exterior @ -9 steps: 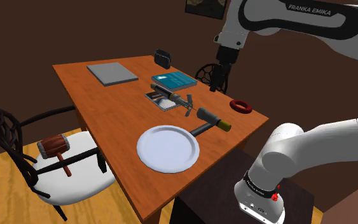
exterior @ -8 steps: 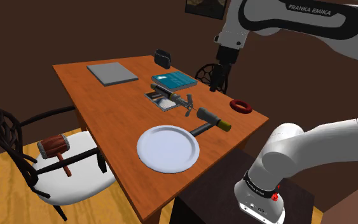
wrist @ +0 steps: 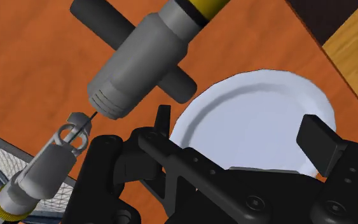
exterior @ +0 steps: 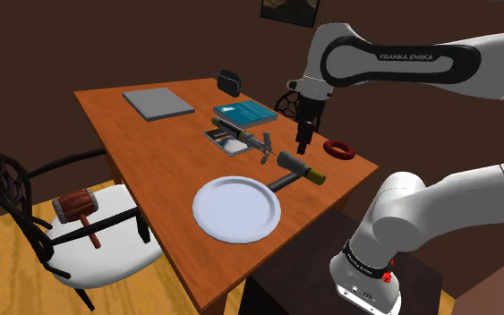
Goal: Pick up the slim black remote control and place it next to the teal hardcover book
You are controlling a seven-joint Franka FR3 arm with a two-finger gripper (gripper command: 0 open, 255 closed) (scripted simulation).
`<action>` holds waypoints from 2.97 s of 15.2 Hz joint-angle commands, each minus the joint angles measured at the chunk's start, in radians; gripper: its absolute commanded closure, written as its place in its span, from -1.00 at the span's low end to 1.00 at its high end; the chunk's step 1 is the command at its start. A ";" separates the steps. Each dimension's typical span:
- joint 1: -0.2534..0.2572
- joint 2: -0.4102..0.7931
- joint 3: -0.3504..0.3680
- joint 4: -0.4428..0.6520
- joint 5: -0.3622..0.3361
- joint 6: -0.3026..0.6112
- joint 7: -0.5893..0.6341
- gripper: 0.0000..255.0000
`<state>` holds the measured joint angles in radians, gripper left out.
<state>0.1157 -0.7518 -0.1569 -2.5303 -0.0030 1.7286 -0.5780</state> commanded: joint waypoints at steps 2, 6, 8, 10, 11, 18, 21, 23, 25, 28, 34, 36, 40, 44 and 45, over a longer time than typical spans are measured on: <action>0.041 0.044 -0.051 -0.069 -0.055 0.115 -0.185 -1.00; 0.090 0.118 -0.119 -0.143 -0.124 0.272 -0.416 -1.00; 0.116 0.170 -0.156 -0.171 -0.157 0.358 -0.529 -1.00; 0.144 0.230 -0.193 -0.193 -0.187 0.449 -0.642 -1.00; 0.158 0.264 -0.212 -0.201 -0.199 0.496 -0.698 -1.00; -0.018 0.369 -0.037 -0.248 -0.092 0.636 -0.813 -1.00; -0.041 0.390 -0.012 -0.257 -0.077 0.665 -0.825 -1.00; -0.042 0.390 -0.012 -0.257 -0.077 0.665 -0.825 -1.00; -0.042 0.390 -0.011 -0.257 -0.076 0.665 -0.826 -1.00; -0.043 0.390 -0.011 -0.256 -0.076 0.664 -0.826 1.00; -0.046 0.386 -0.015 -0.251 -0.078 0.655 -0.832 1.00; -0.047 0.387 -0.015 -0.251 -0.078 0.656 -0.833 1.00; -0.045 0.352 -0.007 -0.241 -0.078 0.611 -0.823 1.00; -0.046 0.306 -0.001 -0.216 -0.078 0.540 -0.821 1.00; -0.047 0.295 0.000 -0.209 -0.078 0.522 -0.820 1.00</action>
<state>0.0704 -0.4422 -0.1577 -2.7480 -0.0805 2.2736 -1.3978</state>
